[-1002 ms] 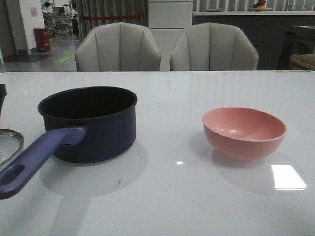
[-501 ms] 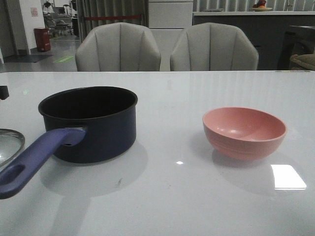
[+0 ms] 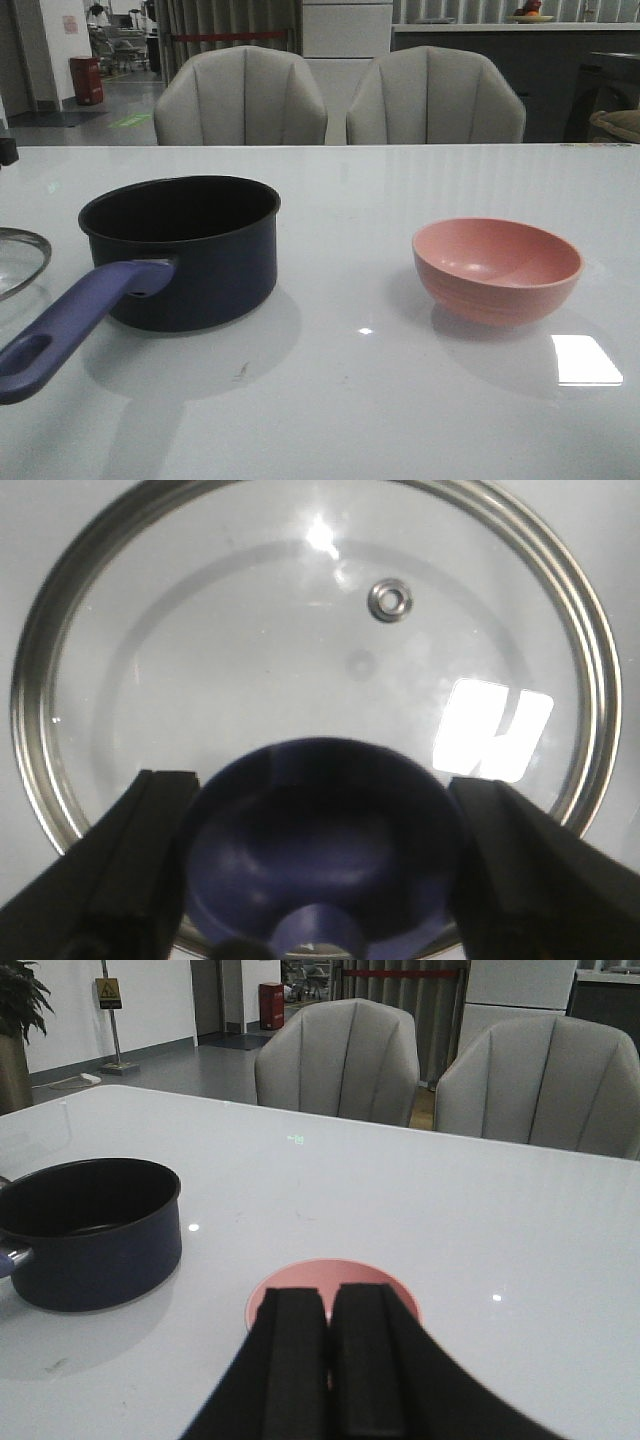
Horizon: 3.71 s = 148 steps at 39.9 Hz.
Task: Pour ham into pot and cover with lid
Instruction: 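Grasp the glass lid knob with the left gripper and lift it, then lower the glass lid onto the saucepan with the left gripper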
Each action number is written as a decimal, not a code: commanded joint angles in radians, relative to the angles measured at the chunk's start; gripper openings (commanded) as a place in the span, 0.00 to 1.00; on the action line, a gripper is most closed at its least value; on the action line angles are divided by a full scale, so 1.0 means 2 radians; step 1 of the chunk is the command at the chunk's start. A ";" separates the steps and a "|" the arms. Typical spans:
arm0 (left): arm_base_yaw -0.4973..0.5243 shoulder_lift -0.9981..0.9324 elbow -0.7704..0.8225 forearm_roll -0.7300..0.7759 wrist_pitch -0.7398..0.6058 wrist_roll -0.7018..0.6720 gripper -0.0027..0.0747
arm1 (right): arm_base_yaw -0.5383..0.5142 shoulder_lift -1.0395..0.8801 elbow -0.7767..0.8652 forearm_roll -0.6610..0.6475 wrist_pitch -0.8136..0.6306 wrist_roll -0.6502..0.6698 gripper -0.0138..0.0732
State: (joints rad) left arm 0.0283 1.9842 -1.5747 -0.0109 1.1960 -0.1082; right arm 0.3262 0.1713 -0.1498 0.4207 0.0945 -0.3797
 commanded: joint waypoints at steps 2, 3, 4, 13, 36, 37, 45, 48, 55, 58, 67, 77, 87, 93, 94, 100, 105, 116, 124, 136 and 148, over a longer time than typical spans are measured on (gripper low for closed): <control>0.001 -0.033 -0.046 -0.003 0.021 0.008 0.49 | 0.001 0.004 -0.014 0.000 -0.034 -0.004 0.33; 0.001 -0.035 -0.053 -0.004 0.021 0.009 0.49 | 0.001 0.004 -0.014 0.000 -0.034 -0.004 0.33; 0.001 -0.039 -0.058 -0.006 0.021 0.009 0.49 | 0.001 0.004 -0.014 0.000 -0.034 -0.004 0.33; -0.025 -0.078 -0.123 -0.017 0.019 0.036 0.49 | 0.001 0.004 -0.014 0.000 -0.034 -0.004 0.33; -0.205 -0.040 -0.168 -0.007 0.036 0.041 0.49 | 0.001 0.004 -0.014 0.000 -0.034 -0.004 0.33; -0.208 -0.039 -0.168 -0.007 0.036 0.041 0.49 | 0.001 0.004 -0.014 0.000 -0.034 -0.004 0.33; -0.214 -0.025 -0.168 -0.011 0.036 0.041 0.49 | 0.001 0.004 -0.014 0.000 -0.034 -0.004 0.33; -0.214 -0.021 -0.168 -0.016 0.036 0.041 0.49 | 0.001 0.004 -0.014 0.000 -0.034 -0.004 0.33; -0.214 -0.019 -0.168 -0.023 0.036 0.041 0.49 | 0.001 0.004 -0.014 0.000 -0.034 -0.004 0.33; -0.214 -0.019 -0.168 -0.024 0.036 0.041 0.49 | 0.001 0.004 -0.014 0.000 -0.034 -0.004 0.33; -0.214 -0.019 -0.168 -0.025 0.036 0.041 0.49 | 0.001 0.004 -0.014 0.000 -0.034 -0.004 0.33; -0.219 -0.019 -0.167 -0.037 0.037 0.041 0.49 | 0.001 0.004 -0.014 0.000 -0.034 -0.004 0.33; -0.223 -0.019 -0.167 -0.032 0.037 0.041 0.49 | 0.001 0.004 -0.014 0.000 -0.034 -0.004 0.33; -0.223 -0.019 -0.167 -0.030 0.037 0.041 0.49 | 0.001 0.004 -0.014 0.000 -0.034 -0.004 0.33; -0.223 -0.019 -0.167 -0.027 0.037 0.041 0.49 | 0.001 0.004 -0.014 0.000 -0.034 -0.004 0.33; -0.223 -0.026 -0.166 -0.022 0.037 0.041 0.49 | 0.001 0.004 -0.014 0.000 -0.034 -0.004 0.33; -0.223 -0.034 -0.166 -0.022 0.037 0.041 0.49 | 0.001 0.004 -0.014 0.000 -0.034 -0.004 0.33; -0.224 -0.037 -0.160 -0.022 0.037 0.041 0.49 | 0.001 0.004 -0.014 0.000 -0.034 -0.004 0.33; -0.224 -0.036 -0.136 -0.019 0.037 0.041 0.49 | 0.001 0.004 -0.014 0.000 -0.034 -0.004 0.33; -0.224 -0.032 -0.136 -0.014 0.016 0.041 0.49 | 0.001 0.004 -0.014 0.000 -0.034 -0.004 0.33; -0.224 -0.015 -0.136 -0.014 0.016 0.041 0.50 | 0.001 0.004 -0.014 0.000 -0.034 -0.004 0.33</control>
State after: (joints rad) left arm -0.4097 1.9978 -1.8227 -0.0399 1.2294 -0.0248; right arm 0.3262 0.1713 -0.1498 0.4207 0.0959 -0.3797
